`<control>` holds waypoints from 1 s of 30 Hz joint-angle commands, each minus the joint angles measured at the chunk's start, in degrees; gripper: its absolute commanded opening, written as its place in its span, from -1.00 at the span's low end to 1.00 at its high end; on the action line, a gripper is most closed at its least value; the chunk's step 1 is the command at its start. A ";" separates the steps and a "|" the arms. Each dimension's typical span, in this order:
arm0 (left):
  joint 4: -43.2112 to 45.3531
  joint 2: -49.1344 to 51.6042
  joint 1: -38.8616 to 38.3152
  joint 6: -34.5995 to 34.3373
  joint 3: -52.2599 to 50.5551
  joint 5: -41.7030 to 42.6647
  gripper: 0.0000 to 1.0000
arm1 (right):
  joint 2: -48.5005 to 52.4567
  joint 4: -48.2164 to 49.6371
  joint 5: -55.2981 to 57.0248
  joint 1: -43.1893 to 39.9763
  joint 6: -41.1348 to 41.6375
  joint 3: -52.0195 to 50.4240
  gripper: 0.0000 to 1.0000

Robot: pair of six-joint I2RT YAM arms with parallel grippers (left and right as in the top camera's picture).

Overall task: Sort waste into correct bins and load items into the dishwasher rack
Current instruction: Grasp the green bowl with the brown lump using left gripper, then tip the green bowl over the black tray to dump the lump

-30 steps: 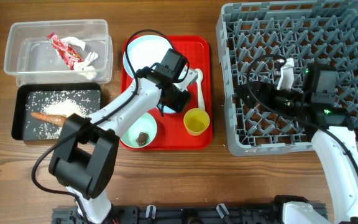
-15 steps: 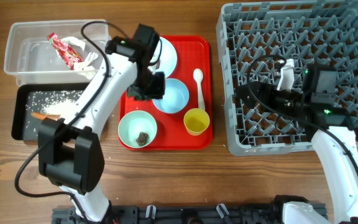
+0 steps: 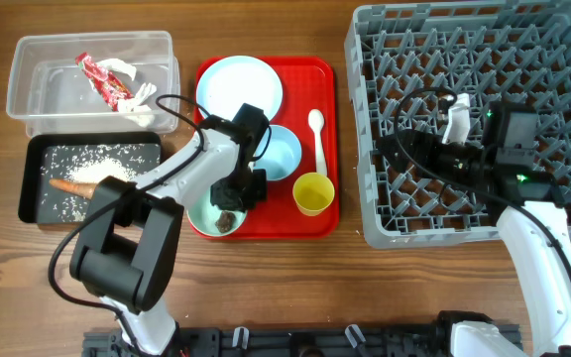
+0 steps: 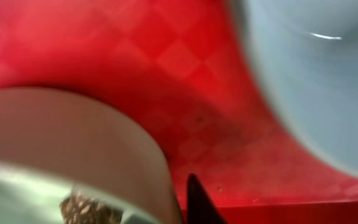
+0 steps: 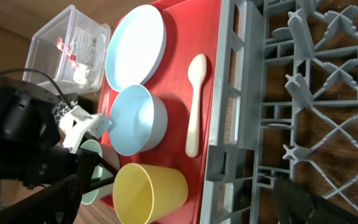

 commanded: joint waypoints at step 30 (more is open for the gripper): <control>-7.65 -7.28 57.94 48.39 12.66 58.38 -0.92 | 0.48 0.39 0.76 0.20 0.17 0.79 1.00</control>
